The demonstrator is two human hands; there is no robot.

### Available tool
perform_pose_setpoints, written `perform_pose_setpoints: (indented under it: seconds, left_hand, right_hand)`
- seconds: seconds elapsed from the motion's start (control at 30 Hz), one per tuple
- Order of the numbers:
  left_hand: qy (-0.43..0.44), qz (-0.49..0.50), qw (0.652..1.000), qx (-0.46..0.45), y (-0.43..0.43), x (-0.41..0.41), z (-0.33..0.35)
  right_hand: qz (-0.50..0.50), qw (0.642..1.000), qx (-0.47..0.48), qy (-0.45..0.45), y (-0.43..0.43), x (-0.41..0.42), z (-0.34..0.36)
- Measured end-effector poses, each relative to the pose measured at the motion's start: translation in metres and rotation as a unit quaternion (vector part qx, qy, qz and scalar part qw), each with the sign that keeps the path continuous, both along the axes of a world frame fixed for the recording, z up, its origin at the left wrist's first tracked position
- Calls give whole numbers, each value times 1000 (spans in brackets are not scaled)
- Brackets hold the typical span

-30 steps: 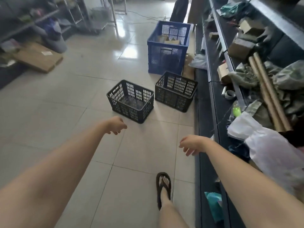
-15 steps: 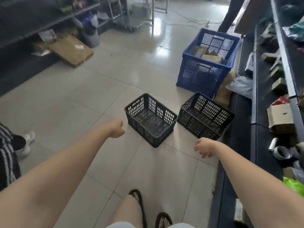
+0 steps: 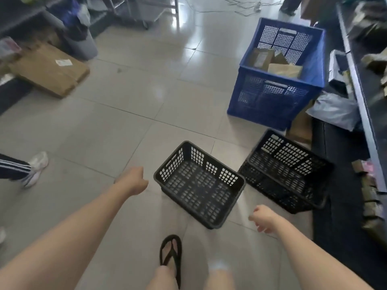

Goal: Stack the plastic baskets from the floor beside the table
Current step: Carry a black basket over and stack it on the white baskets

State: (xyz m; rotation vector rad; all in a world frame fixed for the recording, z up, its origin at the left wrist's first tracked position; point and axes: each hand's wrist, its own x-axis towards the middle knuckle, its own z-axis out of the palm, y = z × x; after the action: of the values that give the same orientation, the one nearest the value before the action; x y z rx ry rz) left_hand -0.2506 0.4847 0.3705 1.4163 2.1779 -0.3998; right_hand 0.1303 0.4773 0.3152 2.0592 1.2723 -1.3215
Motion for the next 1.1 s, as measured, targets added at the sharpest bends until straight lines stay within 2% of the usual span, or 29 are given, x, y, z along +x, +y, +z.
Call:
perform_pose_setpoints:
  seconds: [0.13,0.23,0.3,0.4,0.47,0.53,0.63,0.7,0.8,0.93,1.1]
  left_hand:
    - [-28,71,996,46,68,-30,-95]
    - [-48,95,992,63,104,-43,-211]
    - [-58,120,988,77,124,-51,-295]
    - [-111,214,964,113,152,-63,-399]
    - [-174,275,939,114,164,-66,-447]
    - [-163,283,938,113,168,-63,-464]
    - [-125,244,952,134,166,-52,-439]
    - [-130,212,959,136,164,-45,-395]
    - [-135,211,959,134,159,-43,-311]
    - [-156,185,964,109,149,-28,-179]
    - [-196,138,970,33,148,1,-37]
  right_hand:
    - [-66,997,-31,-24,52,-12,-103]
    - [-214,976,-40,-6,80,-20,-203]
    - [-352,935,-38,25,94,-23,-279]
    - [-517,848,-29,115,96,-22,-382]
    - [-545,829,40,119,90,-19,-426]
    - [-553,822,91,106,91,-16,-442]
    - [-567,808,123,101,95,-6,-419]
    - [-558,815,118,102,102,3,-383]
    - [-537,829,118,107,103,13,-304]
    - [-564,811,111,111,75,23,-182]
    - [-577,801,118,107,19,61,-45]
